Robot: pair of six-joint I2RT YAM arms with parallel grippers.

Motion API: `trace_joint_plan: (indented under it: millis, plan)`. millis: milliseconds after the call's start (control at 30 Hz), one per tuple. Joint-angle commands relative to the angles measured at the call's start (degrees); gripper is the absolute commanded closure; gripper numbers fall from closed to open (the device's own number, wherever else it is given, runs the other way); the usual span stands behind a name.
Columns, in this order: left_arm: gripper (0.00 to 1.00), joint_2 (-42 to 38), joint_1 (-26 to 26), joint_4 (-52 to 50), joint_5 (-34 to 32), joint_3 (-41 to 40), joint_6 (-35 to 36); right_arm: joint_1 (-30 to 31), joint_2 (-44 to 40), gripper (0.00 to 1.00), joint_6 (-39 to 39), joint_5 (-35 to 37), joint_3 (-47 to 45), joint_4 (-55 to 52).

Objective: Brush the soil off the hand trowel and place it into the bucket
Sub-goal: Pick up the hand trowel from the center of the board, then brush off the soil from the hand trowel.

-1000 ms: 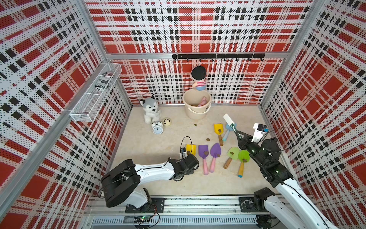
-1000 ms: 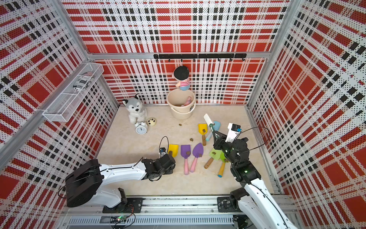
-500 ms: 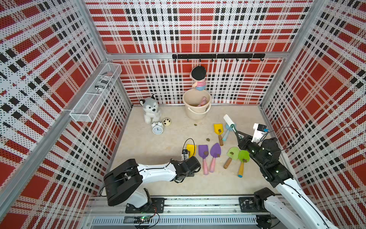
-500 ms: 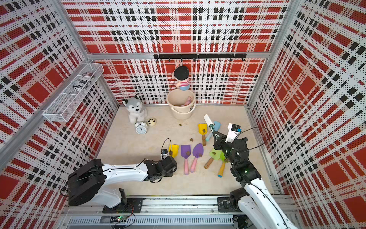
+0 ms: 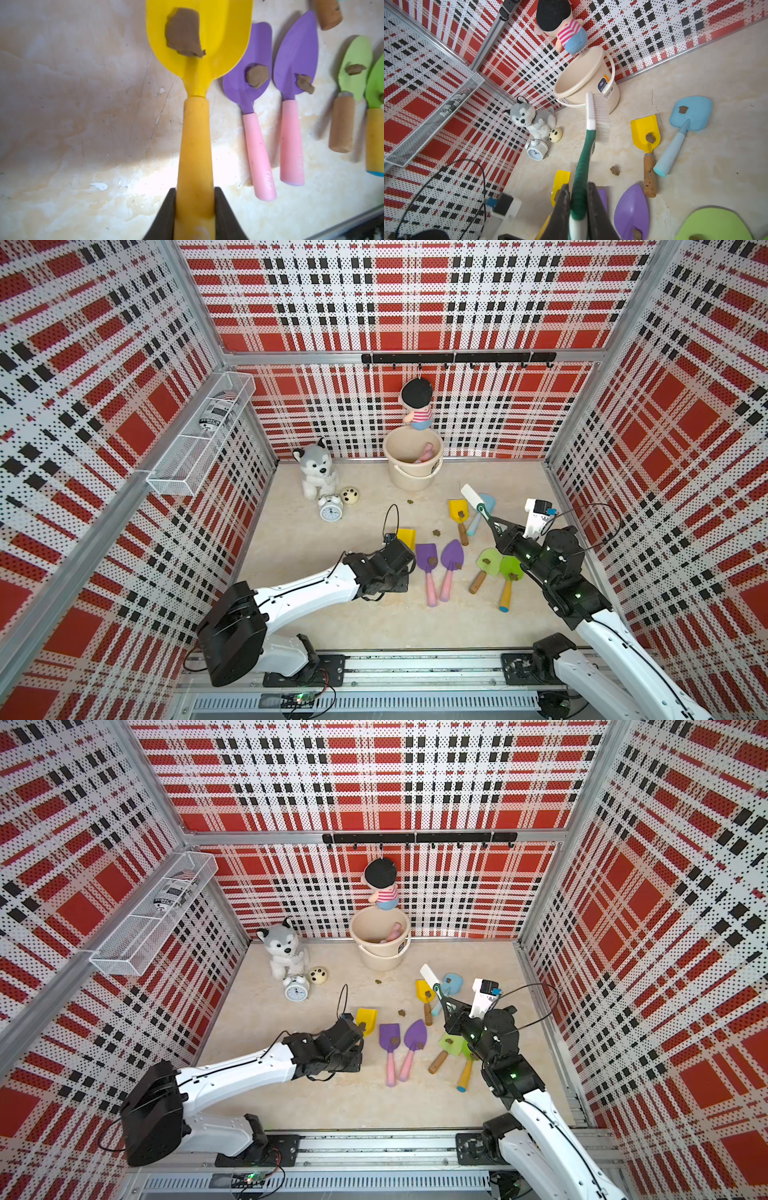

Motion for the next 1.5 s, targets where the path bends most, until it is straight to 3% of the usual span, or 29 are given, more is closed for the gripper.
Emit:
trace_joint_plan:
  millis: [0, 267, 400, 700, 833, 1467]
  plan:
    - [1.00, -1.7, 2.6, -7.0, 4.4, 4.9, 7.7, -0.3, 0.5, 1.00, 0.1, -8.8, 0.9, 4.8]
    - [1.00, -0.8, 4.0, -15.0, 2.9, 12.6, 14.0, -0.3, 8.6, 1.00, 1.3, -32.9, 2.3, 10.4]
    - [1.00, -1.0, 4.1, -16.2, 2.4, 14.0, 15.0, 0.6, 13.6, 1.00, 2.2, -37.9, 3.5, 11.0]
    - [1.00, -1.9, 3.7, -16.2, 2.8, 14.9, 15.1, 6.4, 23.4, 1.00, 2.4, -37.6, 4.0, 16.0]
    - [1.00, -2.4, 3.7, -16.1, 2.4, 14.3, 14.4, 6.4, 25.5, 1.00, 2.2, -33.1, 3.9, 14.8]
    - [1.00, -2.3, 3.3, -13.6, 3.2, 13.1, 14.3, 1.7, 17.3, 1.00, 6.6, -23.7, -0.2, 17.8]
